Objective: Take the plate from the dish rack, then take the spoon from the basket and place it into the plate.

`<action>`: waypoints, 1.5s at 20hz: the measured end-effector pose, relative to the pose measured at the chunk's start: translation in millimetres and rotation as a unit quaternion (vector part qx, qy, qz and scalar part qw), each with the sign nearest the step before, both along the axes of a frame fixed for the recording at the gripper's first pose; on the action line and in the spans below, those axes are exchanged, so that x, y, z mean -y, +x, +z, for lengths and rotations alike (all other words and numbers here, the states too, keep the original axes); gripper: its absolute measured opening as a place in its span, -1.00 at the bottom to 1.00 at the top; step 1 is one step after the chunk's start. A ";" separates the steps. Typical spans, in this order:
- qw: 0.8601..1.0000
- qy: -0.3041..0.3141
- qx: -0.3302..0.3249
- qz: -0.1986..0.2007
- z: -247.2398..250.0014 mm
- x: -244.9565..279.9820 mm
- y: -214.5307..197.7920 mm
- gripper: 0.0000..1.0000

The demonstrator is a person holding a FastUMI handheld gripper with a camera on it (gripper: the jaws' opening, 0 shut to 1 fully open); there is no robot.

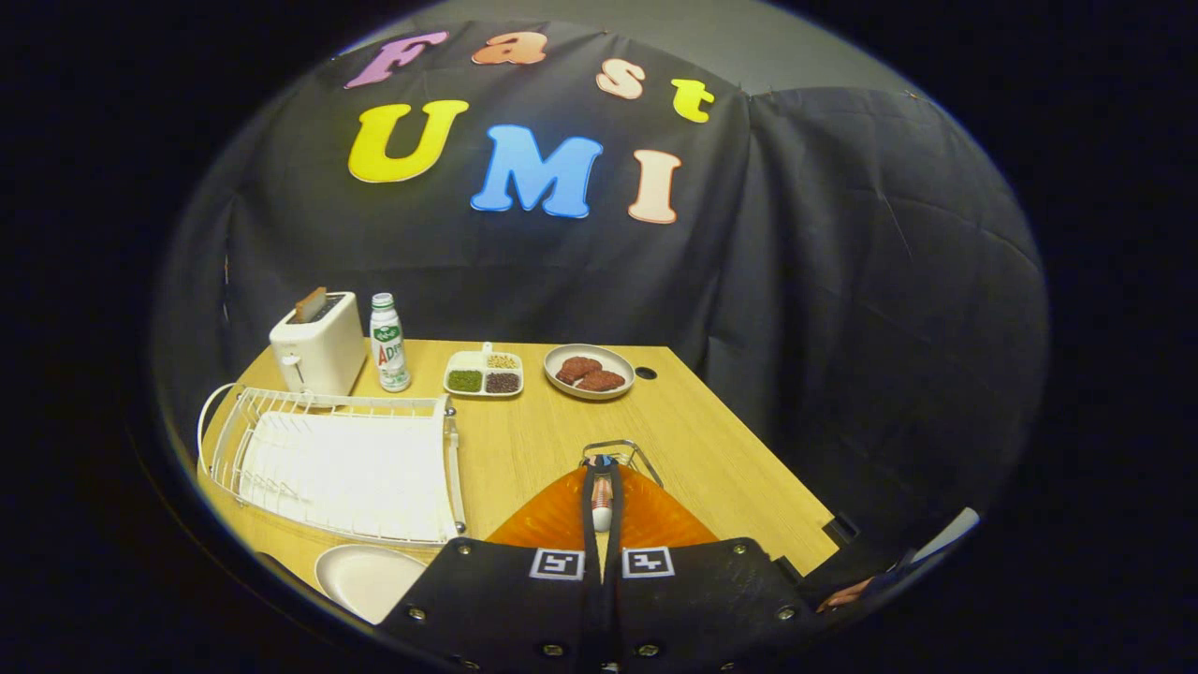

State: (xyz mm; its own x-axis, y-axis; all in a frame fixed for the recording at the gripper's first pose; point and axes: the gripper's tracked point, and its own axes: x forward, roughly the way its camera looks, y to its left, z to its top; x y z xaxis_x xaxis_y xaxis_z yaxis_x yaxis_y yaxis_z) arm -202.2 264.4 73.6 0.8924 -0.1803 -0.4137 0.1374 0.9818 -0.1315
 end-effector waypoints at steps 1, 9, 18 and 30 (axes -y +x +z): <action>1.000 -0.003 0.006 0.017 6.9 -10.5 -8.1 -0.99; 0.983 -0.009 0.009 0.184 10.0 -112.1 -89.7 -0.99; 0.952 -0.003 -0.037 0.305 -51.2 -177.6 -143.9 -0.99; 0.950 0.012 -0.062 0.306 -85.6 -191.6 -120.6 -0.76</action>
State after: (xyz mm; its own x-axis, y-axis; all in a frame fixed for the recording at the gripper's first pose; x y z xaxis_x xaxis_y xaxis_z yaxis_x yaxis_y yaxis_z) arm -322.8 456.1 -12.0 0.7714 0.3674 -0.5195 -0.4746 0.8760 -0.0852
